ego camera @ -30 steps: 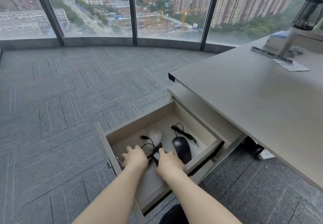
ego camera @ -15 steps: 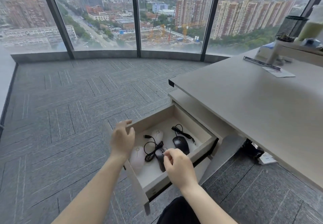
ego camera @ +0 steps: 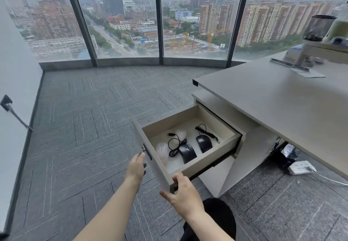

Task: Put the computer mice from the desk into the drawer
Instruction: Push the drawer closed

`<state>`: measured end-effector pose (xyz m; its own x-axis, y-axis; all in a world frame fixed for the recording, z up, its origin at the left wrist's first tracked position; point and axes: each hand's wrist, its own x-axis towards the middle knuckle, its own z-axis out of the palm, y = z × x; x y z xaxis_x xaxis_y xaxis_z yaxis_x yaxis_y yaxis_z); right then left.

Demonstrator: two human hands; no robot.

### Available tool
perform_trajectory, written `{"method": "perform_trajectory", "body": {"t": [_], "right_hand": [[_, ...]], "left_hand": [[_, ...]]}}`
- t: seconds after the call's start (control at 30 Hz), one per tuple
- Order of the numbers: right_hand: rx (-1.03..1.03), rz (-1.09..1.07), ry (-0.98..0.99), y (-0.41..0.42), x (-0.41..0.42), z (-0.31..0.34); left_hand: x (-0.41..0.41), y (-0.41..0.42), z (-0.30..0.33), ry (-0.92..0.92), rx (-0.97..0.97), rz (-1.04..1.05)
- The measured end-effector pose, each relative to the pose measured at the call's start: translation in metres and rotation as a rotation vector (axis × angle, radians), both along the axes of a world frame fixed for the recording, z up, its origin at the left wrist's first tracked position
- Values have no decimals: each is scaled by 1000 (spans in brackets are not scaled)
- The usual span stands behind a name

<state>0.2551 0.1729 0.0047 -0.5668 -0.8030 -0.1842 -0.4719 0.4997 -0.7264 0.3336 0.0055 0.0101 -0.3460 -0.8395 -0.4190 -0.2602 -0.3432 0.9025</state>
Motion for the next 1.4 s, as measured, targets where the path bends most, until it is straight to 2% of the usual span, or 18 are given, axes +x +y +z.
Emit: {"method": "perform_trajectory", "body": {"t": [0.07,0.17,0.5,0.83,1.2,1.4], "right_hand": [[-26,-51,-4,-2,-3,-4],[-31,-81,5,-1,-8,-3],[-47,-223,-20,11,-67,-4],[-167,-649,-204,25,-154,-17],[-206,-757,-164,27,-239,-26],[-263,-811,-205,25,-262,-37]], "left_hand": [[-5,6,-3,128,116,2],[-13,12,-6,195,152,-4],[-83,17,-5,237,232,-73],[-196,30,-4,310,325,-134],[-286,33,-13,360,429,-188],[-314,38,-15,389,466,-210]]}}
